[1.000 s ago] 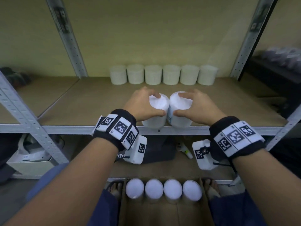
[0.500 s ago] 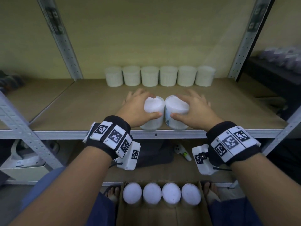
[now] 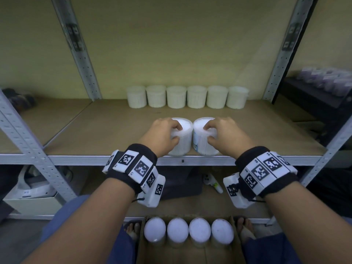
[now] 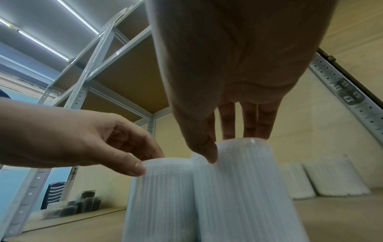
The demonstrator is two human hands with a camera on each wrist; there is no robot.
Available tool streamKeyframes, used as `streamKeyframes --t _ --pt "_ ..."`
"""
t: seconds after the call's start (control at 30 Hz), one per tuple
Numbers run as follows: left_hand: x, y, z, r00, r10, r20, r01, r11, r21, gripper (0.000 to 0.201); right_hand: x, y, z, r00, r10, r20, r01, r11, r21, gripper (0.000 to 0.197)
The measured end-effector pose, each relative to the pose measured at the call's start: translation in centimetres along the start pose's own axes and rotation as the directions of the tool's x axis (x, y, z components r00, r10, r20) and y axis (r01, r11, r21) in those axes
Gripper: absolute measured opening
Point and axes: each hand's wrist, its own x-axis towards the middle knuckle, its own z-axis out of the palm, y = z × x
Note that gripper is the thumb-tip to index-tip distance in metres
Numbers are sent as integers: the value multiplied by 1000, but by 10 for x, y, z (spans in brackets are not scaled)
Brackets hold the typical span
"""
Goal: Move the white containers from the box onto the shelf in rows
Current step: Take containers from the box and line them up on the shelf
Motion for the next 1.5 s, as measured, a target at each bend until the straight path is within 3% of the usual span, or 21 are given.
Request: streamKeyframes --t 0.4,0.97,1.5 --pt "31 13 19 998 55 9 -55 998 -27 29 11 29 -8 998 68 -8 -68 998 13 37" --pt "161 73 83 994 93 51 -91 995 -47 32 85 137 -17 959 282 -18 -281 958 62 34" --pt "236 77 111 991 120 65 -114 990 -87 34 149 179 -18 955 294 -35 -293 956 25 36"
